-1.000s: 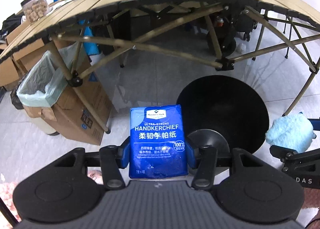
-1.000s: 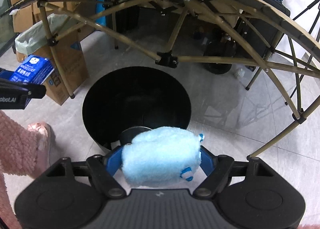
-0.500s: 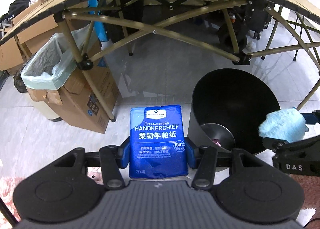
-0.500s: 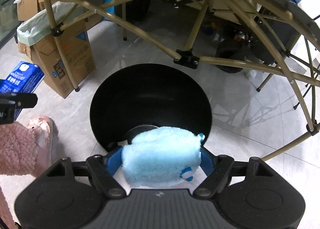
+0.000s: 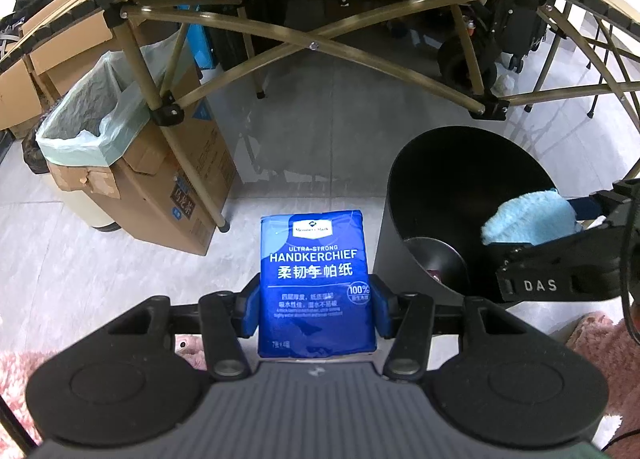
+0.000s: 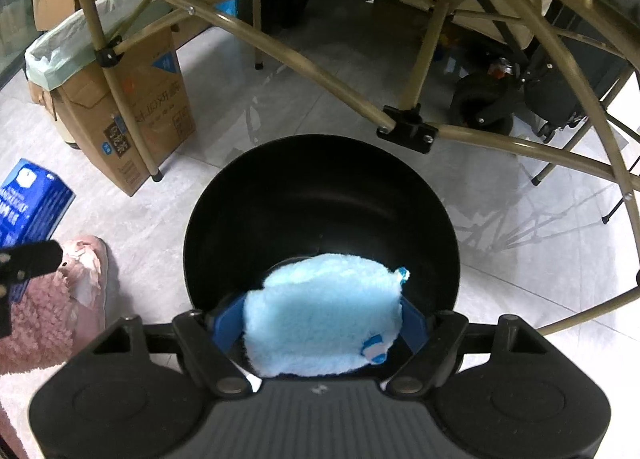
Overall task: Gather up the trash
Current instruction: 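Hold the right gripper over the bin and open it to drop the plush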
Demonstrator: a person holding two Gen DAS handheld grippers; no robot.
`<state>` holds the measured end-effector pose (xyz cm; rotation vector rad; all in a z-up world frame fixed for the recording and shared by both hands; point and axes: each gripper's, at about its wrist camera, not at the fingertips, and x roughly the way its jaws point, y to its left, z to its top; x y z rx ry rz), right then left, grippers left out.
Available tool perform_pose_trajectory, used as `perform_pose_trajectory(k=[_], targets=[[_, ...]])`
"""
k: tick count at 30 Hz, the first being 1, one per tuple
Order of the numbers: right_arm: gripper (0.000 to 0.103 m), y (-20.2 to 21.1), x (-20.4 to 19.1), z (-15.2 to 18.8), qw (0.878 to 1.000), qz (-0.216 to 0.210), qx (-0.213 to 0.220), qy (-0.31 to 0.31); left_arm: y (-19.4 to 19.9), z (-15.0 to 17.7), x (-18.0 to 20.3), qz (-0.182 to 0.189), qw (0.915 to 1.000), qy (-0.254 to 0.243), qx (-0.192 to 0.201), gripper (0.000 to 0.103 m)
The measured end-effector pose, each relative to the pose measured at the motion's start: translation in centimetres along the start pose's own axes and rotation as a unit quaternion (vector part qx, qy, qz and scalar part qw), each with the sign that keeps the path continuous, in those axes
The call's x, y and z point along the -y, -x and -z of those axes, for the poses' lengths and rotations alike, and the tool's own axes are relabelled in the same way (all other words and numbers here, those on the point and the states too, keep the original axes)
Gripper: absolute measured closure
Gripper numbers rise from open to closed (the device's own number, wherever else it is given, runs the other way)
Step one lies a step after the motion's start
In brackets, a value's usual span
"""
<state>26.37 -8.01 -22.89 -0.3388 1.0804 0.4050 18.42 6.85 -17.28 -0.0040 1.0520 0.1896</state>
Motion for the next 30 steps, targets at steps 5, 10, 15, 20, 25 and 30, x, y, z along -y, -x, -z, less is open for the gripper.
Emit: perform_pose_trajectory(k=[5,10,15,20,25,30], targets=[[0.025,-0.9,-0.4,-0.6,1.0,0.002,-0.008,0.005,-0.5,0.0,-0.3,-0.01,0.9999,0.004,-0.012,0.05],[0.025,-1.8,-0.4,-1.0,1.0,0.001,-0.015,0.001,-1.1,-0.1,-0.4,-0.015,0.9995,0.006,-0.026,0.05],[0.025,-2.2,-0.2,-1.3,1.0,-0.002,-0.015,-0.001,-1.4,0.0,-0.5,-0.015,0.9994,0.006,-0.032,0.05],[0.014,-2.4,-0.2,-1.4,1.0,0.003,-0.013,-0.002,-1.5,0.1,-0.4,-0.015,0.9993,0.005,-0.034,0.05],[0.0,-2.2,0.2,-1.5,1.0,0.013,-0.003,-0.012,-1.6,0.1,-0.3,-0.016,0.9993,0.003,-0.034,0.05],[0.0,-2.5,0.4,-1.3,1.0,0.015,-0.014,-0.013,-1.6,0.1,-0.3,-0.017,0.9992,0.001,-0.035,0.05]])
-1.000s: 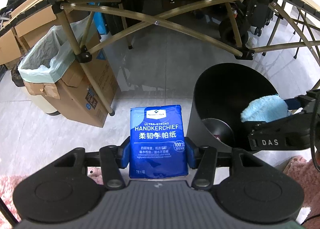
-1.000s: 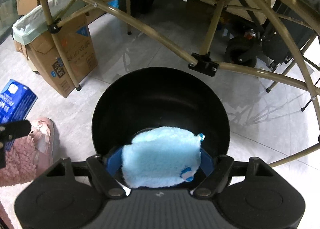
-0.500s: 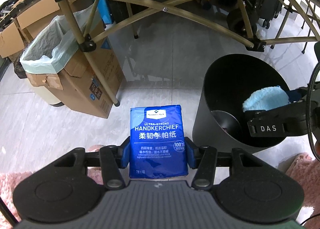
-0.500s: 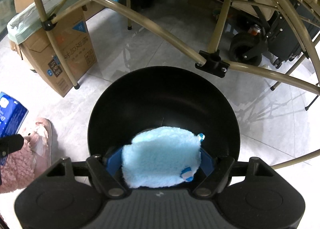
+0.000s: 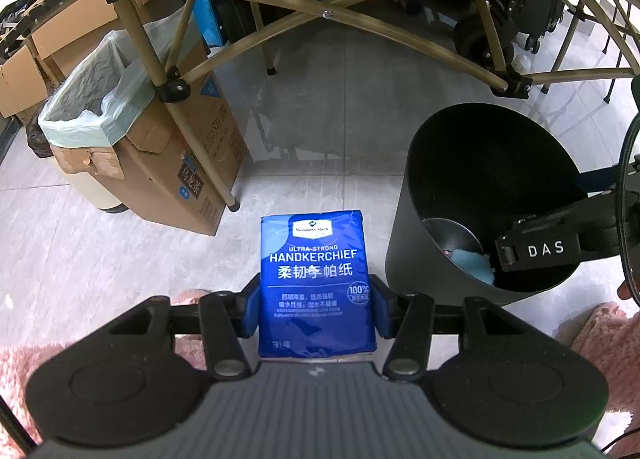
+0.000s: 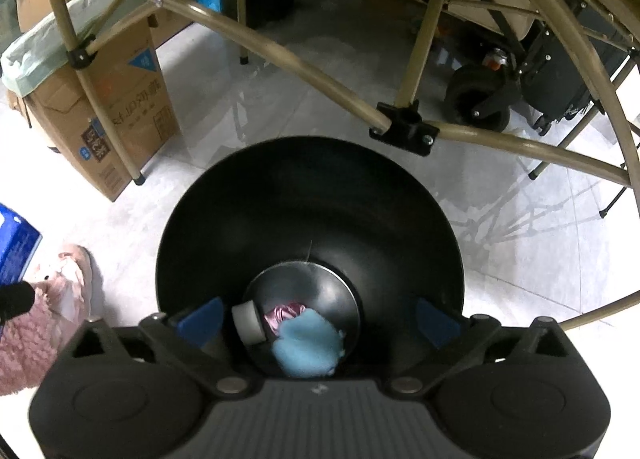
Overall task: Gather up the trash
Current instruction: 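Hold the right gripper over the bin and open it to drop the plush, then move the left gripper over the bin and open it to drop the tissue pack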
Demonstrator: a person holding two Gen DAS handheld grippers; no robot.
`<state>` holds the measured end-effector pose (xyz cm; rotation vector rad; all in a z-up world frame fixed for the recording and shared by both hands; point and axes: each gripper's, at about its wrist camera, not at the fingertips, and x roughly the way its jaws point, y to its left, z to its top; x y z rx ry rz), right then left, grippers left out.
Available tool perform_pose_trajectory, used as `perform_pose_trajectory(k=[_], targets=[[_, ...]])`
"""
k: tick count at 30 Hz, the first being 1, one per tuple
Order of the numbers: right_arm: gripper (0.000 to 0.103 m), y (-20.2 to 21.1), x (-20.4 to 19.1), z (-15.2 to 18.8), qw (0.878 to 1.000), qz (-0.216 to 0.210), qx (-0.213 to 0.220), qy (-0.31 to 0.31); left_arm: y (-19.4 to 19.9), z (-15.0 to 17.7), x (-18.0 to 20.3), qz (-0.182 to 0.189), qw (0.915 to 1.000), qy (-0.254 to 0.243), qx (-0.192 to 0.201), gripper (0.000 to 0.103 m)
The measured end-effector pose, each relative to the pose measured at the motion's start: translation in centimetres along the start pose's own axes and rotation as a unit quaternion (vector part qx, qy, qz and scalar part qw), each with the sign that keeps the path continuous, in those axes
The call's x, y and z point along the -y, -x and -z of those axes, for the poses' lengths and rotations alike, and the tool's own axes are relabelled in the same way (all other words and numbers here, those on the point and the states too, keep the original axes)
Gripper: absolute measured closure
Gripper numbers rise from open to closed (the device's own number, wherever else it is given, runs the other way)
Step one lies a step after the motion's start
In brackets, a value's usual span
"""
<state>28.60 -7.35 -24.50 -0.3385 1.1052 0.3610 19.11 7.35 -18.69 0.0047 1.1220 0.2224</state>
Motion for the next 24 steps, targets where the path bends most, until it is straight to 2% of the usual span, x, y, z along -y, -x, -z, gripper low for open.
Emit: perform_pose_trajectory(k=[13,24], targets=[[0.0,-0.6,0.7,0.3,0.999,-0.024,-0.035,-0.026,-0.2,0.0,0.2,0.001,1.0,-0.004,-0.002,0.05],[0.0,-0.4,1.4,0.7,0.998,-0.03,-0.045,-0.039,-0.4,0.1,0.6,0.002,0.9999,-0.01,-0.005,0.05]])
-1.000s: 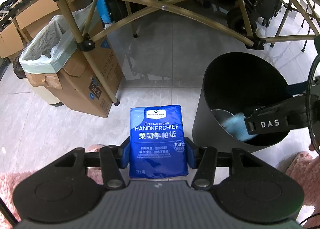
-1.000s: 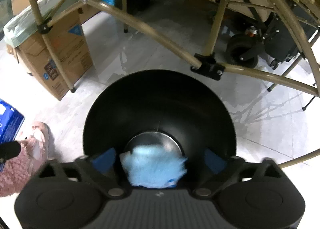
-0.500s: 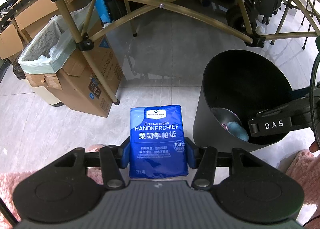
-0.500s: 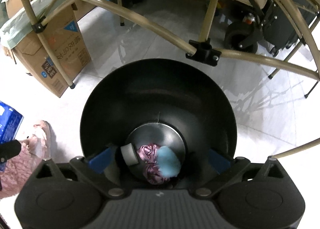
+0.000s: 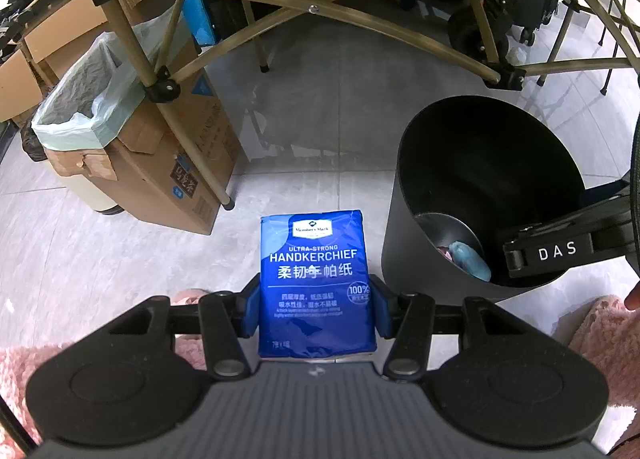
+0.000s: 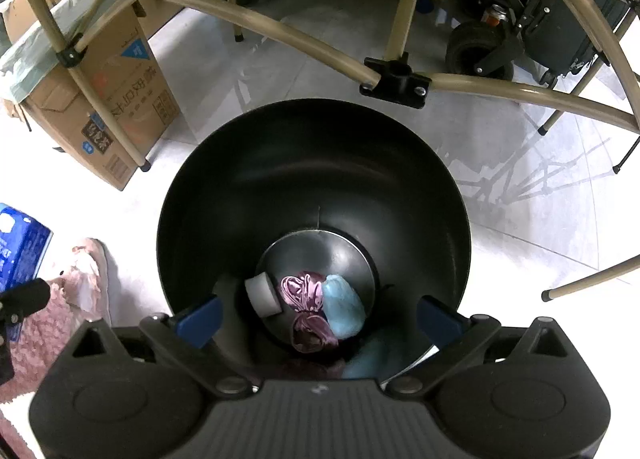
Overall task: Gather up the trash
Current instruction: 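Move the left gripper over the bin and open it to drop the tissue pack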
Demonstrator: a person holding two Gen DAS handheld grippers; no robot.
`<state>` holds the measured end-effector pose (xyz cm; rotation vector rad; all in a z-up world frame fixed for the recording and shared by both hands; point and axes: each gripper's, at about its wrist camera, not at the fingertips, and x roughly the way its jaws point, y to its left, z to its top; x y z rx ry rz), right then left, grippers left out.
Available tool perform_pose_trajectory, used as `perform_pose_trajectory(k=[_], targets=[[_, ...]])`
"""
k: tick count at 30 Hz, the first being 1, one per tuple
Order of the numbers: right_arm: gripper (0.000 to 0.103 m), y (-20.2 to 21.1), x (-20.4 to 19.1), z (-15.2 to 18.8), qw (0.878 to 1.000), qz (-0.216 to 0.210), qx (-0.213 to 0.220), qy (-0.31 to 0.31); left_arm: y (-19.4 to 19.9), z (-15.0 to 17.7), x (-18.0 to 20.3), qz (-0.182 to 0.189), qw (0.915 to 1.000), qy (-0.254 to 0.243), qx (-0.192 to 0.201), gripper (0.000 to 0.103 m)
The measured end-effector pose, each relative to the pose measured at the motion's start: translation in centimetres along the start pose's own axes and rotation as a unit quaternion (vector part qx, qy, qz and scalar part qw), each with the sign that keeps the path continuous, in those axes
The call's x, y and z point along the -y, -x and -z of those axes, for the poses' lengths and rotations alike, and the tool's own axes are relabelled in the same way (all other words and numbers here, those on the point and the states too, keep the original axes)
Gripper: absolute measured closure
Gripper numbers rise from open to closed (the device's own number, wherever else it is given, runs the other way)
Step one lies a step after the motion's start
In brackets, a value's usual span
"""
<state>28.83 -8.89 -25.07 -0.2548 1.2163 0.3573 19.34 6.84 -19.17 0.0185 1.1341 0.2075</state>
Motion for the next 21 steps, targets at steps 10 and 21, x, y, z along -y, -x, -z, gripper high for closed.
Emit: perform_pose_trajectory(k=[10,21], targets=[[0.0,1.0,0.9,0.2,1.0,-0.006,0.008,-0.006,-0.6,-0.1,0.9,0.002,0.9999,-0.013,-0.008,0.05],[0.0,3.4,4.0,0.8,0.999,-0.002,0.037,-0.033,-0.9,-1.3,3.0,0.011,0.9993,-0.036,-0.006,0.05]])
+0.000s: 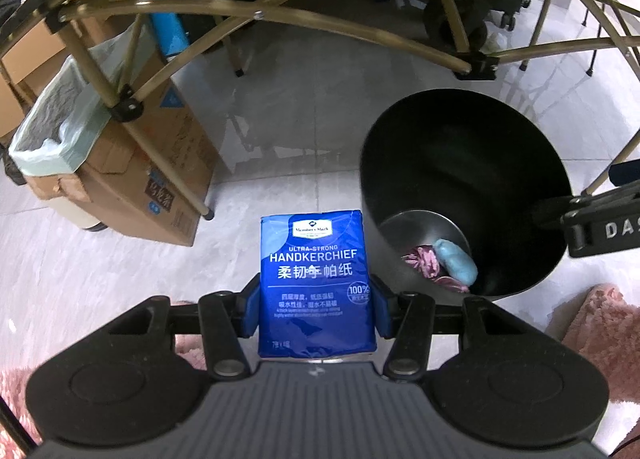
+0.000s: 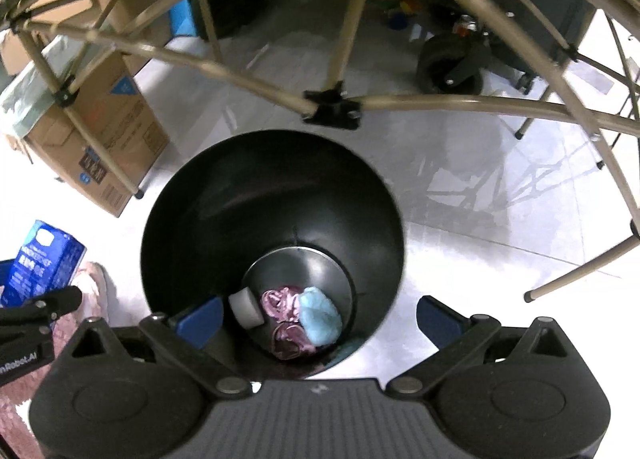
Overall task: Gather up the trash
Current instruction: 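Move the left gripper over the bin and open it to drop the tissue pack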
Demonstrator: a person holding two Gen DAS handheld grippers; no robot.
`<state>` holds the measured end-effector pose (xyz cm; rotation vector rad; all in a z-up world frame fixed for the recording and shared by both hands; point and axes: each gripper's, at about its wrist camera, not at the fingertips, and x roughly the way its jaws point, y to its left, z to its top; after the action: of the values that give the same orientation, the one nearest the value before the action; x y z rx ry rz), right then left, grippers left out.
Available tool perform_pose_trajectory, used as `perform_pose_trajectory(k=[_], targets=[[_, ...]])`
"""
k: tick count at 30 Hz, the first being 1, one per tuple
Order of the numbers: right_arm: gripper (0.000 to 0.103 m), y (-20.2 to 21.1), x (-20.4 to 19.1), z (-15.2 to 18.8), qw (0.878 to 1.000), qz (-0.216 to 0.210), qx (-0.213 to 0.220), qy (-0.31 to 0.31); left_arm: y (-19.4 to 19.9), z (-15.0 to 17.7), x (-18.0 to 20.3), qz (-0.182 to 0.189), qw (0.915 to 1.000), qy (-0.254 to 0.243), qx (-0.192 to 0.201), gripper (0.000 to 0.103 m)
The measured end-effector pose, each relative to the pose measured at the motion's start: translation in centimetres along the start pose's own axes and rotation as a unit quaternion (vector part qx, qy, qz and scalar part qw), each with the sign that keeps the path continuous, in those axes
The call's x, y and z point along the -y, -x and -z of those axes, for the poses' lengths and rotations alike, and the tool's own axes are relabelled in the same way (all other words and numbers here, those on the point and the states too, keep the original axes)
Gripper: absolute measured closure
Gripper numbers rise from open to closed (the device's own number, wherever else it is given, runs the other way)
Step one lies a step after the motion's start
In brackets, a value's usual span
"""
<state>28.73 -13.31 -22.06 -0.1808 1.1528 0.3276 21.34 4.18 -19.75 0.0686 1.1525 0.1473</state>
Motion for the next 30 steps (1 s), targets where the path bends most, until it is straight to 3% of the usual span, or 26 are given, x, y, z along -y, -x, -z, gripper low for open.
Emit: perform_pose_trajectory(k=[16,30], targets=[[0.0,2.3,7.0,1.3,0.996,0.022,0.03,-0.083,-1.1,-3.5,6.2,0.048,0.9973,-0.054,-0.016,0.05],[0.0,2.0,10.5,2.1,0.985,0.06,0.039,-0.155,-5.4,-6.1,10.0,0.082,0.9917,-0.055,-0.083,0.05]])
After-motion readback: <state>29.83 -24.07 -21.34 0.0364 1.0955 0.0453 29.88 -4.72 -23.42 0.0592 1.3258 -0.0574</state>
